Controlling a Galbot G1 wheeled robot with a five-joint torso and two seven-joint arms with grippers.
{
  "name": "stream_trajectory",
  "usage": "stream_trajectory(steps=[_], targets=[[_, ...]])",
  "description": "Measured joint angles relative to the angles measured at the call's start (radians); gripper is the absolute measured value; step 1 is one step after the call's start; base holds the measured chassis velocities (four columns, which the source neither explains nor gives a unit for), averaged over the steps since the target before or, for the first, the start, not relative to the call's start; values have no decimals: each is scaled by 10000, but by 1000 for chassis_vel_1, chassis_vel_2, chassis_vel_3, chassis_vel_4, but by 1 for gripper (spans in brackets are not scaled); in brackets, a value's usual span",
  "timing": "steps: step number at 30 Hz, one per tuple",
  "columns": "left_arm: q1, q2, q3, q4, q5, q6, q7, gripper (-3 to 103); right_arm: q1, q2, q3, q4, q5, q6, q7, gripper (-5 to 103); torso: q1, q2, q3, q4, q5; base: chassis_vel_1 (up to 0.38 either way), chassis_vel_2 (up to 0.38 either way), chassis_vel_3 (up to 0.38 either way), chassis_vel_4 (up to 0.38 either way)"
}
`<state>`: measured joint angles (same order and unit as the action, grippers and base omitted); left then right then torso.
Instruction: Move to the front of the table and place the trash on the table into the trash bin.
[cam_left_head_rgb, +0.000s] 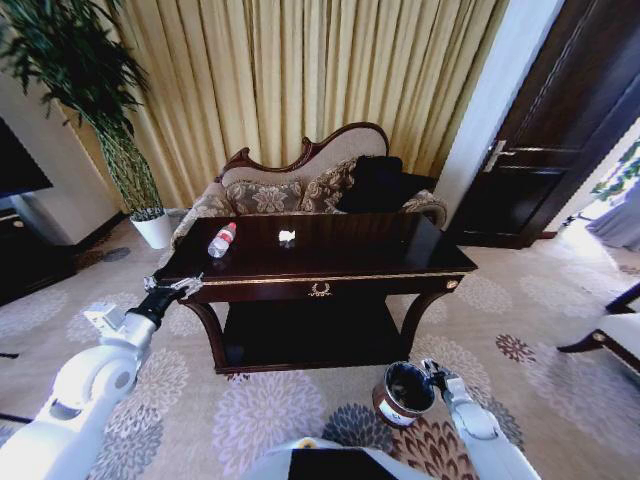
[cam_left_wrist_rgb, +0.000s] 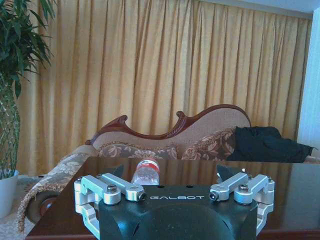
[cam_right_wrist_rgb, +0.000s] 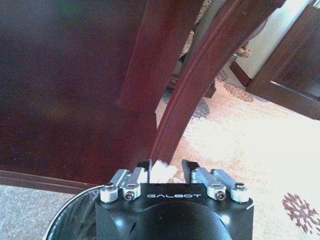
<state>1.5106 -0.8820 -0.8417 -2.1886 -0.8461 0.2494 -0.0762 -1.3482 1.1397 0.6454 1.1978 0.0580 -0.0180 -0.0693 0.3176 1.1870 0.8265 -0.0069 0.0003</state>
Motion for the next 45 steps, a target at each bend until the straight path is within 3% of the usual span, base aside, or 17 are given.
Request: stream_trajectory(steps=[2, 4, 5, 9, 10, 12, 13, 14, 15, 16, 18, 19, 20, 30, 36, 45], targets=[[17, -2, -27, -1, -12, 0, -2, 100, 15, -33, -1, -23, 18, 23, 13, 37, 0, 0, 0, 0, -1, 0, 0, 0, 0], [97, -10, -108, -36, -33, 0, -3, 100, 50, -119, -5, -99, 54, 93, 24, 54, -1, 0, -1, 0, -1, 0, 0, 0, 0], [97, -10, -108, -36, -33, 0, -3, 100, 50, -119, -5, -99, 54, 93, 24, 54, -1, 0, -1, 0, -1, 0, 0, 0, 0], [253, -27, -217, -137, -40, 0, -9, 100, 69, -229, -2, 12, 309, 330, 151, 70, 0, 0, 0, -3, 1, 0, 0, 0, 0], [303, -28, -254, -180, -45, 0, -9, 100, 65, -291, 3, 301, 655, 467, 190, 76, 0, 0, -1, -3, 2, 0, 0, 0, 0], [331, -29, -274, -203, -47, 0, -10, 100, 52, -338, 12, 537, 902, 549, 197, 76, -1, 0, 0, -2, 2, 0, 0, 0, 0], [373, -29, -306, -241, -51, 0, -11, 100, 28, -411, 28, 1003, 1287, 619, 220, 86, -1, 0, 0, -1, 0, 0, 0, 0, 0], [407, -28, -330, -273, -58, 0, -13, 100, 4, -467, 37, 1405, 1603, 613, 242, 86, 0, 0, 0, 0, 1, 0, 0, 0, 0], [463, -28, -376, -332, -67, 0, -26, 100, -74, -606, 56, 2421, 2368, 276, 349, 96, -1, 0, 0, 1, 0, 0, 0, 0, 0], [463, -28, -376, -332, -67, 0, -26, 100, -74, -606, 56, 2421, 2368, 276, 349, 96, -1, 0, 0, 1, 0, 0, 0, 0, 0], [519, -24, -426, -414, -86, 0, -32, 100, -202, -820, 66, 4265, 3763, -848, 732, 99, -1, 0, 0, 2, -4, 0, 0, 0, 0], [519, -24, -426, -414, -86, 0, -32, 100, -202, -820, 66, 4265, 3763, -848, 732, 99, -1, 0, 0, 2, -4, 0, 0, 0, 0], [545, -25, -459, -464, -96, 0, -35, 100, -215, -931, 66, 5376, 4458, -1409, 975, 100, -1, 0, 0, 1, -3, 0, 0, 0, 0], [661, -102, -634, -664, -138, 0, -40, 100, 644, -1336, -357, 8949, 5856, -2967, 2210, 100, -1, 1, 0, 0, -1, 0, 0, 0, 0], [728, -163, -811, -783, -194, 0, -41, 100, 1111, -1420, -536, 9281, 6145, -3178, 2654, 100, 0, 0, 0, 2, -1, 0, 0, 0, 0], [590, -180, -829, -915, -264, 2, -250, 100, 767, -1214, -535, 8921, 5418, -2526, 2310, 100, -1, 1, -1, -1, 0, 0, 0, 0, 0]])
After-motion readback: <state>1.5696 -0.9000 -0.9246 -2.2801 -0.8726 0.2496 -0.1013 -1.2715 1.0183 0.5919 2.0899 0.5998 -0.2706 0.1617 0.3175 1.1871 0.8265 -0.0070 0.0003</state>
